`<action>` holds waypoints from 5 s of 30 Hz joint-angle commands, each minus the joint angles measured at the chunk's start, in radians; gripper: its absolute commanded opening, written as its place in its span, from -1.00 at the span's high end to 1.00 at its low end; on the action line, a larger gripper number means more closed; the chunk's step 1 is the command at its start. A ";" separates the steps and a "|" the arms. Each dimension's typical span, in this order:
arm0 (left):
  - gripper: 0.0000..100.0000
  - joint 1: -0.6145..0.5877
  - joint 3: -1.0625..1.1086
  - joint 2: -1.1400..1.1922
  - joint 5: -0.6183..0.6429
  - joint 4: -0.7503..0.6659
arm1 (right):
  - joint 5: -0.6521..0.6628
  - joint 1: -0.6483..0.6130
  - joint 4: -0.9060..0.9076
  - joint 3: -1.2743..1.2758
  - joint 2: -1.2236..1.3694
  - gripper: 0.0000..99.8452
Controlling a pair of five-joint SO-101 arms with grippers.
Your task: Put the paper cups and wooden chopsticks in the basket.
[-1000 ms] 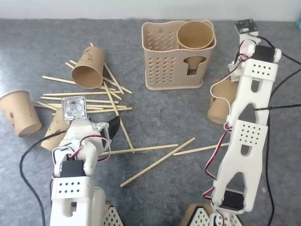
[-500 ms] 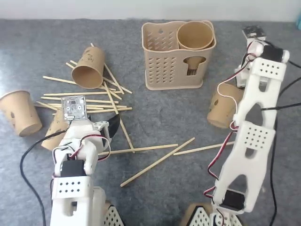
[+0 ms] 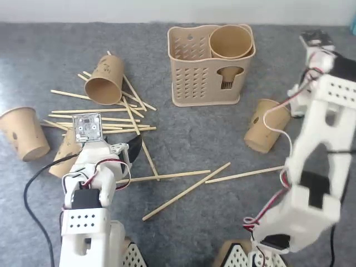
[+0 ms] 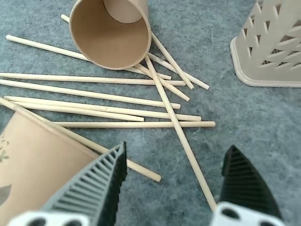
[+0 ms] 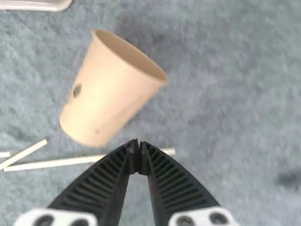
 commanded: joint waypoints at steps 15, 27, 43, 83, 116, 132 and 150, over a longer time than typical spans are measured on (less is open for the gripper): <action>0.38 -0.002 -0.007 0.006 -0.014 -0.025 | 0.018 0.068 -0.800 0.623 -0.229 0.98; 0.38 -0.002 0.002 0.000 -0.014 -0.028 | -0.114 0.044 -0.797 0.106 0.317 0.98; 0.38 -0.011 0.007 0.006 -0.017 -0.061 | -0.129 -0.125 -0.377 -0.204 0.469 0.98; 0.38 -0.028 0.007 0.002 -0.049 -0.064 | 0.110 -0.208 -0.136 0.715 -0.539 0.98; 0.38 -0.028 0.007 0.002 -0.049 -0.063 | -0.104 -0.102 -0.380 0.724 -0.495 0.80; 0.38 -0.028 0.007 0.002 -0.049 -0.064 | -0.124 -0.153 -0.300 0.623 -0.406 0.79; 0.38 -0.028 0.007 0.002 -0.049 -0.064 | -0.209 -0.272 -0.151 0.591 -0.553 0.79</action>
